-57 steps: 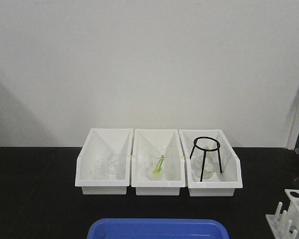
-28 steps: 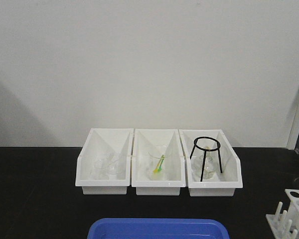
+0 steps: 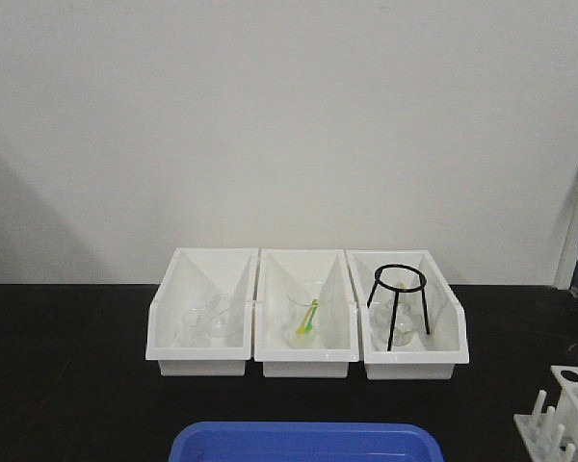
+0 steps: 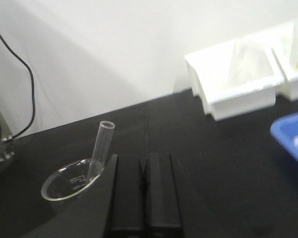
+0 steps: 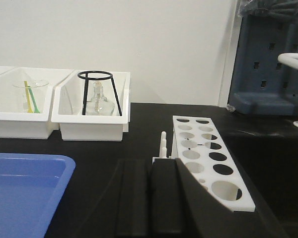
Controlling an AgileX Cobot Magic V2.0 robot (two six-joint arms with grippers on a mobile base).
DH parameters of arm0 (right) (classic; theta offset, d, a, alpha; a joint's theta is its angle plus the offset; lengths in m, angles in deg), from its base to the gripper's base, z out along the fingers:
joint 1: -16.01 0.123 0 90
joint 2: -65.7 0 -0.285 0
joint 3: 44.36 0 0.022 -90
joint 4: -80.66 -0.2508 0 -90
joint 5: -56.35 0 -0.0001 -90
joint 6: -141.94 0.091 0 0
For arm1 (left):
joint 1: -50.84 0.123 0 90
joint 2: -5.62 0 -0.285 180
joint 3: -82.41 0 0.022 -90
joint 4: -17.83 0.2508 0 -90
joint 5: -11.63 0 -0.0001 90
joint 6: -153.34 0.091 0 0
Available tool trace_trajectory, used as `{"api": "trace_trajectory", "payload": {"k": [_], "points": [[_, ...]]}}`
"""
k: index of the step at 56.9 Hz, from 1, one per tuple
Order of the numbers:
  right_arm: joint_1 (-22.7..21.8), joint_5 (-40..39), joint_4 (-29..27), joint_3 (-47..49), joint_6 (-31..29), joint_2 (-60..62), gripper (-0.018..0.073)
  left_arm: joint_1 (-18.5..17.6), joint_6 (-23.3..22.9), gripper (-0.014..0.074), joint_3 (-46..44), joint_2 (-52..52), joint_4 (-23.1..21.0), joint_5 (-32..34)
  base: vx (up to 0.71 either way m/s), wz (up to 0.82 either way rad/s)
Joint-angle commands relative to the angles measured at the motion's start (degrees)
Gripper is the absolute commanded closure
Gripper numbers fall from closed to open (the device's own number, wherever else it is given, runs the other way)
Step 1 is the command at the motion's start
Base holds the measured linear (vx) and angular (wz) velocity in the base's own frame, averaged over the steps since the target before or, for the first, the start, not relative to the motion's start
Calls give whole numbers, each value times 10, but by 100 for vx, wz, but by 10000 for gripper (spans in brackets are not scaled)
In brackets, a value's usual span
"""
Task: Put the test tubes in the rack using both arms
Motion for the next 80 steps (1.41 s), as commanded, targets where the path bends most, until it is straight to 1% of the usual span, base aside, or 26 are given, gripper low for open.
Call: {"api": "trace_trajectory", "payload": {"k": [1, 5, 16, 23, 28, 32, 37, 40, 43, 46, 50, 51, 57, 61, 70, 75, 80], "points": [[-4, -45, 4, -6, -2, 4, 566, 1, -50, 617, 15, 12, -46, 61, 0, 0], [-4, -47, 4, -6, -2, 4, 566, 1, -73, 617, 15, 12, -61, 61, 0, 0], [-4, -49, 4, -6, -2, 4, 566, 1, -73, 617, 15, 12, -60, 61, 0, 0], [-4, -88, 4, -6, -3, 4, 566, 1, -72, 617, 11, 12, -60, 108, 0, 0], [-4, -125, 4, -6, -3, 4, 566, 1, -72, 617, 11, 12, -60, 150, 0, 0], [-4, -160, 4, -6, -2, 4, 566, 1, -73, 617, 11, 12, -60, 197, 0, 0], [-4, -240, -1, -5, 2, 4, 566, 1, -74, 617, 8, 12, -60, 253, 0, 0], [-4, -284, -4, -1, 11, 4, 566, 1, -75, 617, 0, 12, -60, 265, 0, 0], [-4, -301, -8, 14, 14, 4, 566, 1, -79, 617, -15, 11, -60, 258, 0, 0], [-4, -289, -12, 40, 12, 3, 566, 1, -79, 617, -41, 11, -60, 238, 0, 0], [-4, -247, -12, 90, 2, -6, 566, 1, -76, 617, -91, 2, -60, 208, 0, 0], [-4, -192, -11, 173, -36, -44, 566, 1, -60, 617, -174, -45, -60, 173, 0, 0], [-4, -164, -11, 264, -73, -115, 566, 1, -42, 617, -281, -133, -60, 155, 0, 0], [-4, -158, -12, 322, -80, -174, 566, 1, -37, 617, -343, -206, -60, 141, 0, 0], [-4, -158, -13, 402, -78, -294, 566, 1, -38, 617, -455, -348, -60, 113, 0, 0], [-4, -163, -15, 422, -78, -345, 566, 1, -39, 617, -489, -403, -60, 113, 0, 0], [-4, -167, -15, 427, -78, -384, 566, 1, -39, 617, -504, -437, -60, 110, 0, 0]]}}
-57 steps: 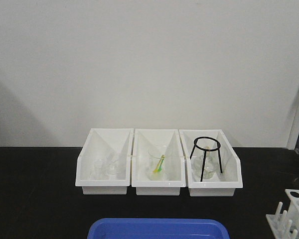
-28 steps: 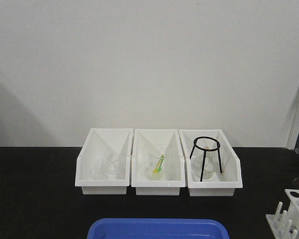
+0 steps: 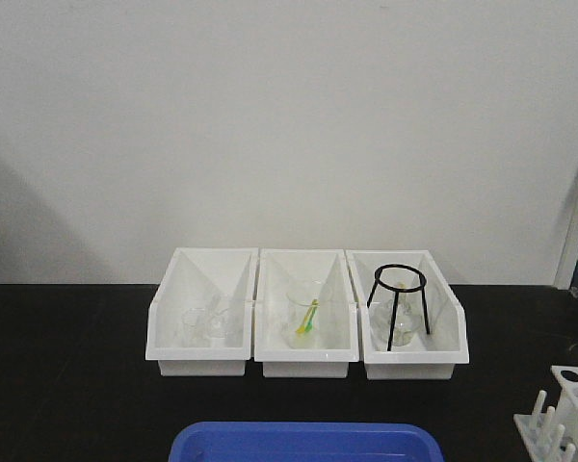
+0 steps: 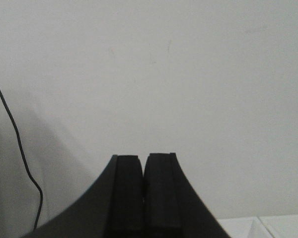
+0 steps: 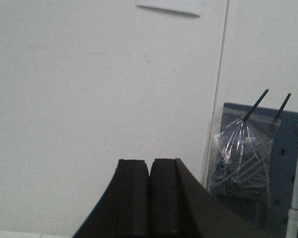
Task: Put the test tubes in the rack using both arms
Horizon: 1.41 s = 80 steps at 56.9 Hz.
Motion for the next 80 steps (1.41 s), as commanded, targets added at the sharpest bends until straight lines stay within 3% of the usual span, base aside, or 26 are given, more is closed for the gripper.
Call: {"api": "trace_trajectory", "payload": {"k": [1, 14, 27, 39, 50, 54, 60, 71, 80], "points": [[-4, -36, 0, 25, -5, -44, 566, 1, -1, 617, -33, -41, -3, 34, 0, 0], [-4, -34, -6, 25, -1, -75, 562, 1, 1, 577, -33, -72, 41, 15, 0, 0], [-4, -29, -13, 25, -1, -74, 497, 1, 1, 396, -33, -72, 106, 3, 0, 0], [-3, 6, -13, 25, -1, -74, 289, 1, 1, 108, -33, -72, 193, -35, 0, 0], [-3, 10, -13, 25, -1, -74, 6, 1, 1, -35, -33, -72, 324, -126, 0, 0], [-2, 9, -13, 25, -1, -74, -57, 1, 1, -42, -32, -72, 373, -156, 0, 0], [-2, 9, -13, 25, -1, -74, -109, 1, 1, -27, -15, -72, 412, -185, 0, 0], [-2, 10, -13, 25, -1, -74, -88, 1, -6, 27, 73, -72, 404, -174, 0, 0], [25, 10, -12, 25, -4, -75, -34, 1, -5, 53, 173, -69, 406, -95, 0, 0]]}}
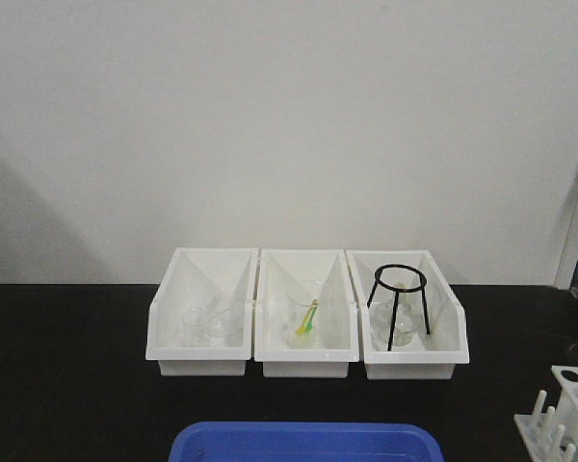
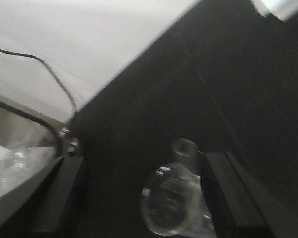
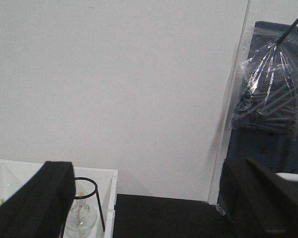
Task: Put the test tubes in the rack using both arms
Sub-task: 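Pull the glass tube up out of the beaker with the left gripper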
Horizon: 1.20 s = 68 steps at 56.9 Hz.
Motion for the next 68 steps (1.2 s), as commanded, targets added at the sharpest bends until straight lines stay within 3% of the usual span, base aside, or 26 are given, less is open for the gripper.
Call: {"api": "trace_trajectory", "payload": {"k": [1, 11, 15, 21, 30, 49, 57, 68], "points": [[15, -46, 1, 20, -4, 1, -28, 1, -6, 54, 35, 4, 3, 89, 0, 0], [19, -46, 2, 20, -3, 1, 18, 3, 0, 57, 114, 3, 7, 158, 0, 0], [19, -46, 2, 20, -3, 1, 27, 3, 1, 57, 133, 2, 34, 169, 0, 0], [19, -46, 2, 20, -4, 1, 29, 3, -1, 57, 138, 2, 60, 162, 0, 0], [19, -46, 2, 20, -6, 0, 29, 6, -2, 57, 137, 4, 61, 154, 0, 0], [19, -46, 2, 20, -7, 0, 29, 117, -2, 57, 137, -21, 59, 284, 0, 0], [19, -46, 2, 20, -7, 0, 29, 123, 6, 57, 137, -54, 59, 335, 0, 0], [19, -46, 2, 20, -7, 0, 29, 123, 62, 57, 137, -100, 51, 358, 0, 0]]}}
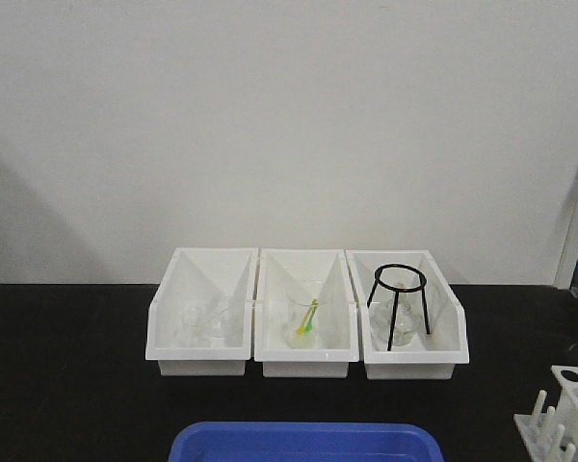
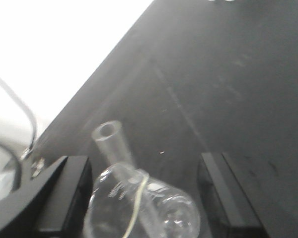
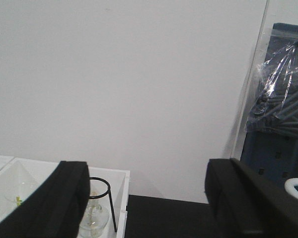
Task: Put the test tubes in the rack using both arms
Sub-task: 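Pull the glass tube up out of the beaker with the left gripper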
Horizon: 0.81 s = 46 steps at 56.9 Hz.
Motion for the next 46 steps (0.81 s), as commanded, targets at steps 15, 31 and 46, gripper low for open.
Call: {"api": "trace_trajectory", "payload": {"k": [15, 31, 46], "points": [[0, -46, 2, 20, -6, -14, 29, 4, 155, 57, -17, 9, -225, 63, 0, 0], [0, -46, 1, 20, -4, -47, 29, 18, 230, 57, -17, -36, -387, 203, 0, 0], [0, -50, 1, 20, -4, -58, 29, 17, 230, 57, -17, -80, -365, 201, 0, 0]]}}
